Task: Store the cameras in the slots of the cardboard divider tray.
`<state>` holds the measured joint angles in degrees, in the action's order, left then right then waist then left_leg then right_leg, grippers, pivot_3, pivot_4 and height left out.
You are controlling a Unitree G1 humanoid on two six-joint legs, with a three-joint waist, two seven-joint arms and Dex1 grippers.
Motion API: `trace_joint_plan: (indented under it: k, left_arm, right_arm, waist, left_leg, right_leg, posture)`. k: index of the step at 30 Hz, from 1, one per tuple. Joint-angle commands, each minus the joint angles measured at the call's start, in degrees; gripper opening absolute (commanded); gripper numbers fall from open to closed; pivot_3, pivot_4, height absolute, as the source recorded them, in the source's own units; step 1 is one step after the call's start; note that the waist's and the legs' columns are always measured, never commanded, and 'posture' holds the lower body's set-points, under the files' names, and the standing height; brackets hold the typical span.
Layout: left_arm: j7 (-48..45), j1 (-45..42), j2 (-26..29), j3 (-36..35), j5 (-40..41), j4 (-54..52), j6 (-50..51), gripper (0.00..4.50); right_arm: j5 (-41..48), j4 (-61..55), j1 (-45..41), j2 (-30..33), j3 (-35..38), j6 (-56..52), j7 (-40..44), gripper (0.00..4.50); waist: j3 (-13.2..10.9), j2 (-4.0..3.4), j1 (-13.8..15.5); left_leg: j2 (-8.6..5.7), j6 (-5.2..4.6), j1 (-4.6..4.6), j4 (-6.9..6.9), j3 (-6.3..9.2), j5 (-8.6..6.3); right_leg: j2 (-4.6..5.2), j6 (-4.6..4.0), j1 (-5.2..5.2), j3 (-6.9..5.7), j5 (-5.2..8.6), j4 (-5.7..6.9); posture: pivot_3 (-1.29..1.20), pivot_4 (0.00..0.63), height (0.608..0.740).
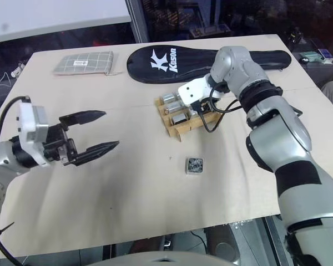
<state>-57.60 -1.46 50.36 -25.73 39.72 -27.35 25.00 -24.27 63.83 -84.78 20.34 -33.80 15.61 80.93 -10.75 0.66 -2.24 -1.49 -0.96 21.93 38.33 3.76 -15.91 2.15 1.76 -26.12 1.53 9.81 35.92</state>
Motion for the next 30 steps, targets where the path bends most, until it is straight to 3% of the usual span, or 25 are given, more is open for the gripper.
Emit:
trace_joint_plan:
  k: [1, 11, 19, 21, 25, 30]
  left_arm:
    - [-2.0, 0.4, 1.6, 0.2, -2.6, 0.9, -3.1, 4.5]
    - [-2.4, 1.1, 0.6, 0.6, -2.5, 1.1, -3.8, 4.5]
    - [-3.0, 1.0, 0.4, 0.6, -1.1, 1.3, -3.4, 4.5]
    - [-3.2, 0.9, 0.5, 0.6, -0.8, 1.3, -3.2, 4.5]
    - [-3.5, 1.1, 0.7, 0.6, -0.6, 1.3, -3.1, 4.5]
    - [-3.9, 2.5, 0.8, 0.6, 0.0, 0.1, -2.0, 4.5]
  right_arm:
    - [-1.1, 0.4, -1.0, 0.5, 0.5, -0.5, 0.6, 0.61]
    - [-0.7, 0.4, -1.0, -0.2, 1.3, -0.5, 0.3, 0.61]
    - [0.6, -0.4, -1.6, 1.1, 3.0, -0.7, 1.0, 4.38]
    - [4.2, -3.6, -1.0, 2.6, 5.5, -2.9, 6.4, 4.45]
    - [18.2, -20.4, 6.3, 8.0, 6.5, -14.7, 11.6, 4.45]
    - [37.6, -58.7, 30.1, 17.7, 14.0, -40.6, 10.7, 4.45]
  waist:
    - [0.0, 0.0, 0.0]
    - [0.0, 0.0, -0.1]
    - [0.0, 0.0, -0.2]
    - [0.0, -0.01, -0.2]
    - [0.0, 0.05, -0.1]
    - [0.1, 0.09, 0.8]
  left_leg:
    - [0.0, 0.0, 0.0, 0.0, 0.0, 0.0]
    - [0.0, 0.0, 0.0, -0.01, 0.01, 0.0]
    - [0.02, 0.0, -0.02, 0.0, 0.0, 0.0]
    - [0.03, 0.0, -0.01, 0.0, 0.0, 0.0]
    - [0.04, -0.01, 0.01, 0.0, 0.02, 0.0]
    - [0.04, -0.2, 0.08, 0.01, 0.37, -0.12]
  right_leg:
    - [0.0, 0.0, 0.0, 0.0, 0.0, 0.0]
    - [-0.01, 0.0, -0.01, -0.01, 0.0, 0.01]
    - [-0.03, -0.01, -0.01, 0.0, -0.01, 0.04]
    - [-0.04, -0.02, -0.01, 0.0, -0.01, 0.04]
    - [-0.03, -0.01, -0.01, -0.01, -0.01, 0.02]
    - [0.08, -0.01, 0.08, -0.31, -0.01, -0.04]
  posture:
    - [0.0, 0.15, 0.74]
    - [0.0, 0.15, 0.74]
    - [0.0, 0.15, 0.74]
    - [0.0, 0.15, 0.74]
    - [0.0, 0.15, 0.74]
    - [0.0, 0.15, 0.74]
